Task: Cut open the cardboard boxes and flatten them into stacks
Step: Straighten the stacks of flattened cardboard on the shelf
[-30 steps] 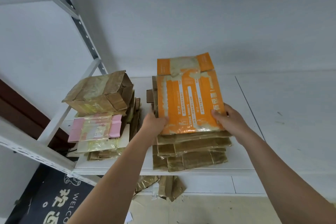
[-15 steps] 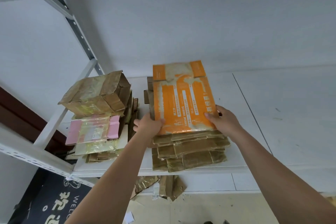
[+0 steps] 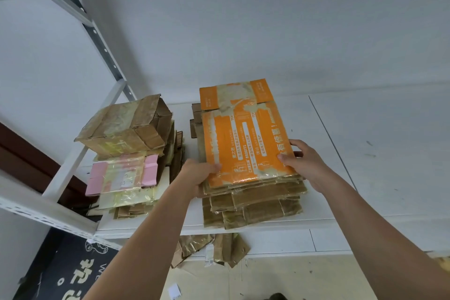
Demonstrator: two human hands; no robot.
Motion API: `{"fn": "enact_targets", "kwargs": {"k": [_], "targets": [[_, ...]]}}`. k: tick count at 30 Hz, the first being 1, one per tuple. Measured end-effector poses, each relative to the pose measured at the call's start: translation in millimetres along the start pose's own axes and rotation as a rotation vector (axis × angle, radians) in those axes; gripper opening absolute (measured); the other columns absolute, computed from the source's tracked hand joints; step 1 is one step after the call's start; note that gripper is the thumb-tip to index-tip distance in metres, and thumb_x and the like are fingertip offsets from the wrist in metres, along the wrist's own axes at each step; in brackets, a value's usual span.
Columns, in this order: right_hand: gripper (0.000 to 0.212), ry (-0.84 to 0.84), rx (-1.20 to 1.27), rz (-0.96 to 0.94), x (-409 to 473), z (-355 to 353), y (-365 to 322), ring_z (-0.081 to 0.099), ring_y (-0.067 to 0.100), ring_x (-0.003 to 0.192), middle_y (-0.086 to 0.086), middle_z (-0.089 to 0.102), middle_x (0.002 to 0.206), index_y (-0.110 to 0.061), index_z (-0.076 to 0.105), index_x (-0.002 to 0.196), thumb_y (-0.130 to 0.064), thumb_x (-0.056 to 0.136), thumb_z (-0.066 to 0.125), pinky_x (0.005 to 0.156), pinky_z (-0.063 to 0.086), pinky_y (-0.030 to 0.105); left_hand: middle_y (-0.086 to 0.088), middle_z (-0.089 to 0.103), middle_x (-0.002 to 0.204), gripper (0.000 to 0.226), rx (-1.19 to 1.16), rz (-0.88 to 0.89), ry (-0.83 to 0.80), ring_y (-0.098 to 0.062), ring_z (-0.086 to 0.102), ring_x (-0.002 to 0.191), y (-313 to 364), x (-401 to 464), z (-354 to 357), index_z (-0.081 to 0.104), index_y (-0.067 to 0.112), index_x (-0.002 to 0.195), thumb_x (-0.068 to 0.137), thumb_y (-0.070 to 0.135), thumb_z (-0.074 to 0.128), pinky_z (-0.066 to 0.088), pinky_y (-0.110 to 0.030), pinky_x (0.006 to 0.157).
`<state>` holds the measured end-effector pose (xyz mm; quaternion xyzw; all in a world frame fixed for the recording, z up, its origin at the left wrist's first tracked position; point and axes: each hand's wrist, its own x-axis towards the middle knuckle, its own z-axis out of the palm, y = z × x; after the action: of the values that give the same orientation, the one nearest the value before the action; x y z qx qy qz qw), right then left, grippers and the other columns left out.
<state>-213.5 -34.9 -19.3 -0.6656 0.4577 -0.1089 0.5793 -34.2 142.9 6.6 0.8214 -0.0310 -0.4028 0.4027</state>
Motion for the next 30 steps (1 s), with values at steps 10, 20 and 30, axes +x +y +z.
{"fn": "enact_targets", "kwargs": {"k": [10, 20, 30], "targets": [[0.037, -0.018, 0.208, 0.111, 2.1, -12.6, 2.2, 0.069, 0.024, 0.098, 0.009, 0.073, 0.105, -0.005, 0.065, 0.101, -0.033, 0.080, 0.078, 0.099, 0.051, 0.043, -0.008, 0.064, 0.116, 0.062, -0.124, 0.114, -0.036, -0.030, 0.065, 0.101, 19.8, -5.4, -1.0, 0.043, 0.011, 0.135, 0.084, 0.022, 0.076, 0.056, -0.052, 0.088], [0.034, 0.033, 0.122, -0.098, -10.1, -24.5, -10.6, 0.070, 0.014, 0.086, -0.003, 0.072, 0.096, -0.020, 0.063, 0.105, -0.041, 0.082, 0.075, 0.067, 0.054, 0.029, -0.008, 0.066, 0.115, 0.065, -0.256, 0.163, -0.027, -0.028, 0.069, 0.097, 20.9, -10.6, -5.3, 0.044, 0.013, 0.137, 0.082, 0.017, 0.077, 0.056, -0.052, 0.088], [0.064, -0.129, 0.117, 0.132, -18.5, -12.0, 26.5, 0.065, 0.022, 0.106, 0.002, 0.065, 0.119, -0.019, 0.048, 0.124, -0.046, 0.074, 0.078, 0.101, 0.048, 0.048, -0.013, 0.051, 0.129, 0.089, -0.149, -0.091, -0.001, -0.034, 0.061, 0.105, -24.9, 4.1, 9.4, 0.039, 0.017, 0.135, 0.062, 0.031, 0.088, 0.058, -0.051, 0.081]]}}
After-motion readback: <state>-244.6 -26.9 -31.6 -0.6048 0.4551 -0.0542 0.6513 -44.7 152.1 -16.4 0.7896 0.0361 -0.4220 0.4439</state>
